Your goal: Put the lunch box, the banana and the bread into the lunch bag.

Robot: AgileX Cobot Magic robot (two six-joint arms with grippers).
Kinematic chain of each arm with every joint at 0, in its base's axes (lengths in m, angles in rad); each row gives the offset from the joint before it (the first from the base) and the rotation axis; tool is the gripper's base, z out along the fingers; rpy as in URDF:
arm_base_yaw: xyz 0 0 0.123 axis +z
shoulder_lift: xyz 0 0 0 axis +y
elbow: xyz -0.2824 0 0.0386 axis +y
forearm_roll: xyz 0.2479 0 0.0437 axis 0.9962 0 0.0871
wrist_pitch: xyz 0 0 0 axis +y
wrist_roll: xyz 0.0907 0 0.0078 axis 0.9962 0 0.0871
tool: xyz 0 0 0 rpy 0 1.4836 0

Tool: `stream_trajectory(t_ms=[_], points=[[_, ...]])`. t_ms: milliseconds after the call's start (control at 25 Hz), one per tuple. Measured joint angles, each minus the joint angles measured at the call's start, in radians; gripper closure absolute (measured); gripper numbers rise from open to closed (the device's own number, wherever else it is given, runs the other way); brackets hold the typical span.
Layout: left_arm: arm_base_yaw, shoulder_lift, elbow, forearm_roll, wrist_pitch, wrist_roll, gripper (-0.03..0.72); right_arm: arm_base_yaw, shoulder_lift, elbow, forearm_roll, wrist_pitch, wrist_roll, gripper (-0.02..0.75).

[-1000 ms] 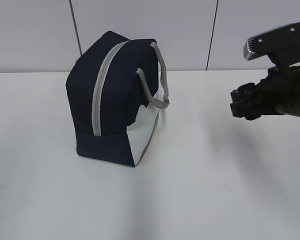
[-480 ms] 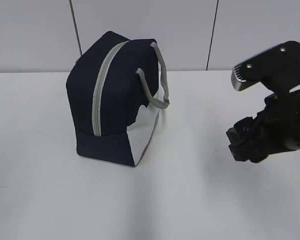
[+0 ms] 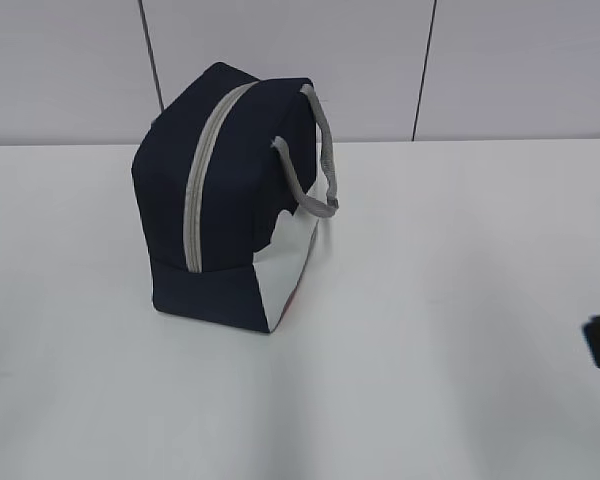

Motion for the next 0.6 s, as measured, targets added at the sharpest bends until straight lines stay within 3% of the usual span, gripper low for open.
stream_trajectory(t_ms=[200, 600], points=[[0.000, 0.000, 0.000, 0.016, -0.006, 0.000, 0.202, 0.000, -0.219, 0.052, 0.005, 0.135, 0.005, 0.237], [0.000, -0.001, 0.042, 0.032, -0.032, 0.000, 0.202, 0.000, -0.464, 0.189, -0.075, 0.192, 0.110, 0.237]])
